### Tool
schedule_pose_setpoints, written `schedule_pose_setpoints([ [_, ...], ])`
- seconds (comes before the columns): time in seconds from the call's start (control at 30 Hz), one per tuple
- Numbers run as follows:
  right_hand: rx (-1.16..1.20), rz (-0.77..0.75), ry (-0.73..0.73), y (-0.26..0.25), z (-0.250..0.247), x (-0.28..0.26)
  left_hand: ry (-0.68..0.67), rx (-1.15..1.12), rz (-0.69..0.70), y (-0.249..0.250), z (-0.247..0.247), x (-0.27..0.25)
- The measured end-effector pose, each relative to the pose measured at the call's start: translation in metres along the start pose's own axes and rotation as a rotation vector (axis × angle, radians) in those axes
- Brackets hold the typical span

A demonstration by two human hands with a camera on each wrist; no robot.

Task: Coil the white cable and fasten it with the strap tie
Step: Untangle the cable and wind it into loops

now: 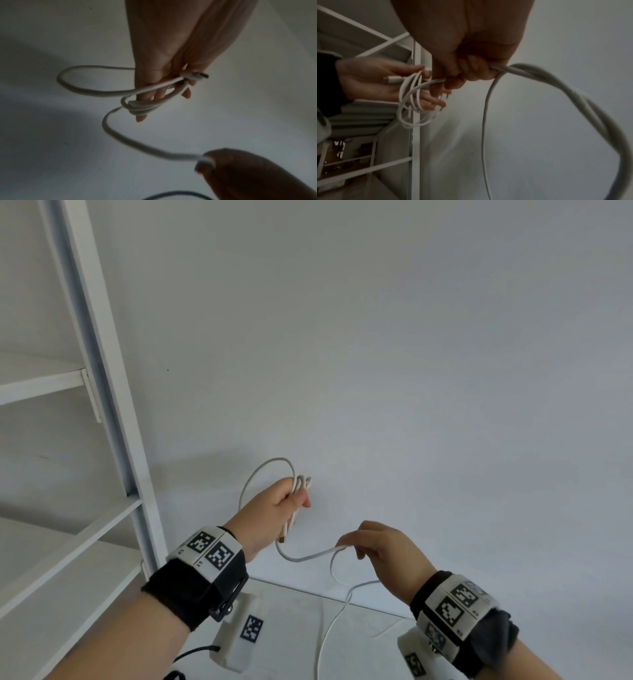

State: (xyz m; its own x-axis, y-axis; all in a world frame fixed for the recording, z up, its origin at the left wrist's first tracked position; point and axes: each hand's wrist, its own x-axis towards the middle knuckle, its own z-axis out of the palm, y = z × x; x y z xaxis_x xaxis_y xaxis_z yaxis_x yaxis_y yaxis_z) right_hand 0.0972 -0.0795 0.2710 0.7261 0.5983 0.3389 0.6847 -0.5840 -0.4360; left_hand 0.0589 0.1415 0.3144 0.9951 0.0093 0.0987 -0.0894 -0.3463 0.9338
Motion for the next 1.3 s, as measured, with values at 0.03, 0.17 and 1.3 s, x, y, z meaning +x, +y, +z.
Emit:
schedule_pose_setpoints([
  [0.03, 0.033, -0.019, 0.043, -0.002, -0.003, 0.002, -0.023, 0.009, -0.007, -0.001, 0.002, -0.001],
  [0.17, 0.096, -0.035, 0.192, -0.008, -0.015, 0.016, -0.122, -0.084, -0.061, -0.001, 0.012, -0.005],
  [1.3, -0.584, 0.530, -0.327, 0.109, -0.015, -0.054, 0.028, -0.930, -0.002, 0.026, -0.053, -0.007],
])
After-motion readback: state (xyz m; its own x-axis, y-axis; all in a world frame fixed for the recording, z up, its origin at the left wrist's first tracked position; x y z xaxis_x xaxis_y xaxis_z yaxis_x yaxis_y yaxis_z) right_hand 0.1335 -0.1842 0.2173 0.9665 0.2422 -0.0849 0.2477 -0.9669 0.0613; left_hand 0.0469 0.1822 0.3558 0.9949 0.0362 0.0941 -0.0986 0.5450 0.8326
